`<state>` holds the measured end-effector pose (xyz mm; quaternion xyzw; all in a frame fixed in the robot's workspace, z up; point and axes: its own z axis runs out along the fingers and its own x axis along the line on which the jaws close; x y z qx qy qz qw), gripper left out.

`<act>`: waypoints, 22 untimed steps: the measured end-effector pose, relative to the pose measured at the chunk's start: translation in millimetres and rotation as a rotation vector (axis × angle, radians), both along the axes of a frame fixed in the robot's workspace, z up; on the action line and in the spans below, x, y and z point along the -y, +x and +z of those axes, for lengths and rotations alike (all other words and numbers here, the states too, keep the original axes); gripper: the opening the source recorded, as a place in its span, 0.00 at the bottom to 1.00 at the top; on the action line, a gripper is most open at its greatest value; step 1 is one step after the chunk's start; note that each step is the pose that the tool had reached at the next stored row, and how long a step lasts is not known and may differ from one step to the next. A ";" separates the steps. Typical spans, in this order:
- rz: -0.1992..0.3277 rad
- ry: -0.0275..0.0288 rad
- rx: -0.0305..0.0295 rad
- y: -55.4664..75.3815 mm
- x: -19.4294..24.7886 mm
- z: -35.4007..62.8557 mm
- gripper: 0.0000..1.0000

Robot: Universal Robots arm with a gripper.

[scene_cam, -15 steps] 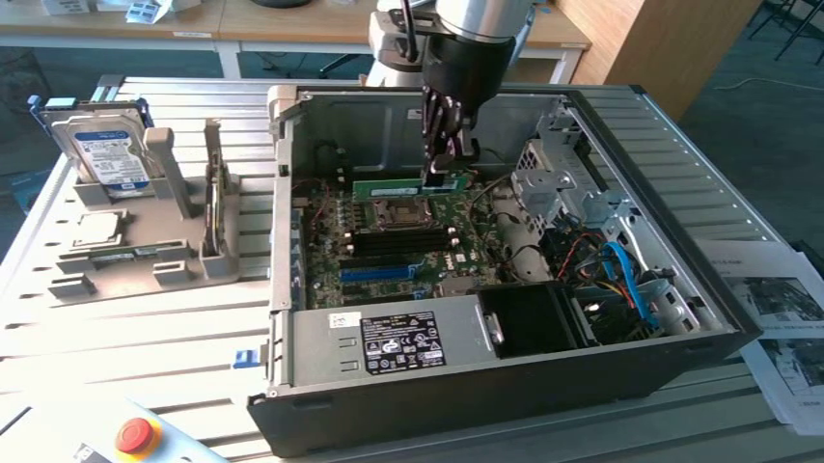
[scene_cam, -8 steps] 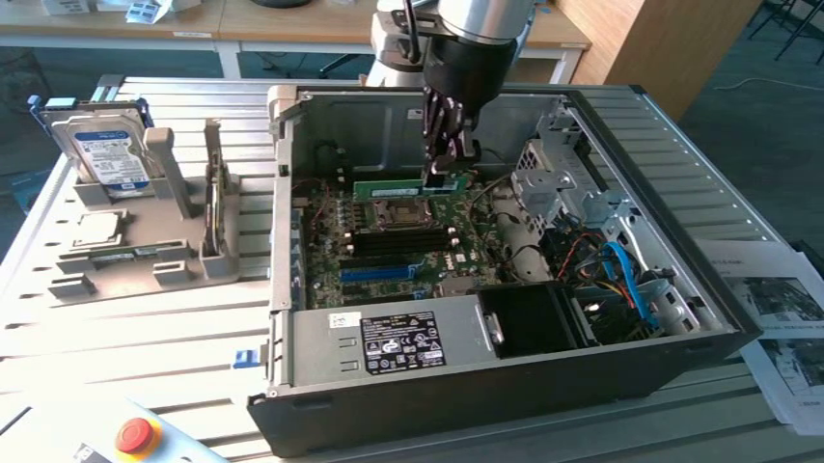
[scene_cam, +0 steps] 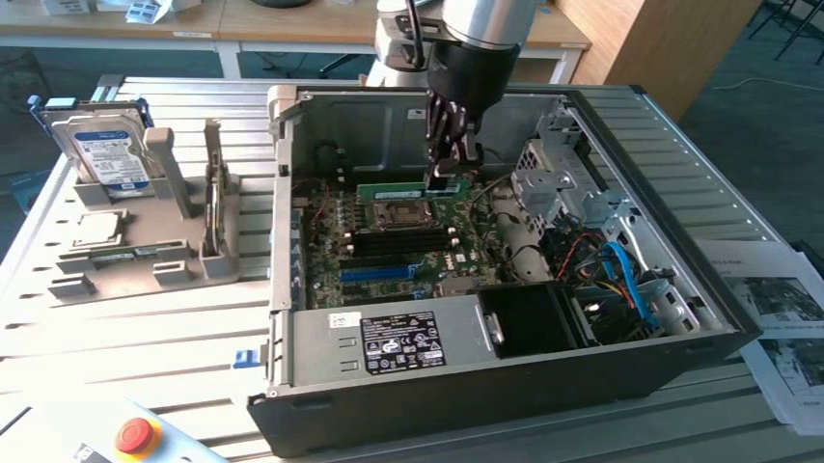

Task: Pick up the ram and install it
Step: 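Insert the ram into the slot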

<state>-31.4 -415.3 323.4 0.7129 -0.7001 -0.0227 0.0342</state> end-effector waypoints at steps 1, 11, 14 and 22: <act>0.000 -0.0002 -0.0001 0.1 0.0 -0.2 0.12; 0.000 0.0001 0.0003 0.2 0.0 -7.5 0.12; 0.000 0.0000 0.0009 0.2 0.0 -12.8 0.12; 0.000 0.0000 0.0031 0.2 0.0 -25.3 0.12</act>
